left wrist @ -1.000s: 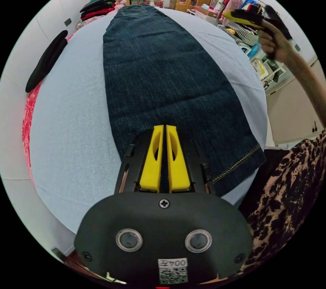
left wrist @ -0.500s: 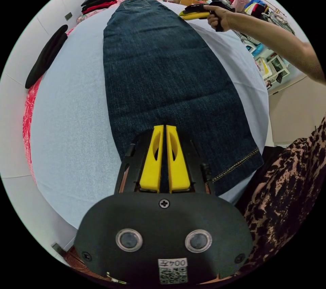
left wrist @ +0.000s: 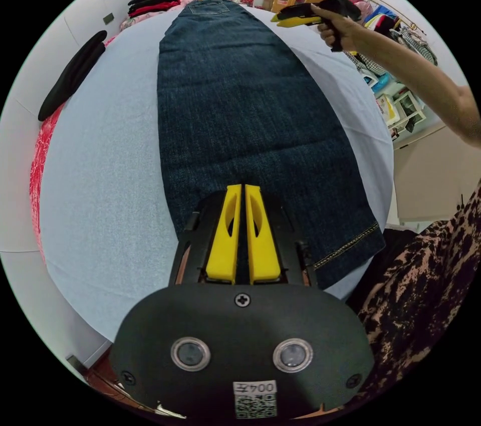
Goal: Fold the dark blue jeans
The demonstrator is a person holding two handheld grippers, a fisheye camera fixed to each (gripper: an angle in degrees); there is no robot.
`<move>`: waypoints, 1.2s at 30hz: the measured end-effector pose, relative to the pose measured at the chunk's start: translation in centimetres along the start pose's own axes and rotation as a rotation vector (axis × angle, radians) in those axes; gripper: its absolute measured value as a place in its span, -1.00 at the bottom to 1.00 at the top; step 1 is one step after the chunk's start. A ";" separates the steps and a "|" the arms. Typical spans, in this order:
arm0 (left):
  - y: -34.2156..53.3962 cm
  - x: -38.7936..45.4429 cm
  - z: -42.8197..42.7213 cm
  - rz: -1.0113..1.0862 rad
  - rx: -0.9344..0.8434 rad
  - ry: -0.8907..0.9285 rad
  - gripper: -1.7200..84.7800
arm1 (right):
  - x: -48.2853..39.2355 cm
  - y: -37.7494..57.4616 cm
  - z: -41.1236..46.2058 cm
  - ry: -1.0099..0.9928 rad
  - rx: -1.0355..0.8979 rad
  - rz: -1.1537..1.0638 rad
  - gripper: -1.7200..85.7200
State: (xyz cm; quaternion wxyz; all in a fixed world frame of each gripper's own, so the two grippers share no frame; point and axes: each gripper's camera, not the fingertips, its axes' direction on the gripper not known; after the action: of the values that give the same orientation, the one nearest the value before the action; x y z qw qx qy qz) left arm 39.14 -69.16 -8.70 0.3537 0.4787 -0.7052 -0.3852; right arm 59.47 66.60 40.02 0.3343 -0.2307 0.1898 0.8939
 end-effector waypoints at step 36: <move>-21.7 -36.6 13.8 -0.089 0.257 0.550 -0.66 | -15.7 -9.0 7.9 0.320 0.078 0.073 -0.60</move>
State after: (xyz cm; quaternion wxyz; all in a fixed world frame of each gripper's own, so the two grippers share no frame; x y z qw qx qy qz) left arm 46.58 -37.00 -38.87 0.4506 0.6363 -0.6044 -0.1638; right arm 73.89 68.81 53.37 0.2758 -0.3501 0.2833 0.8492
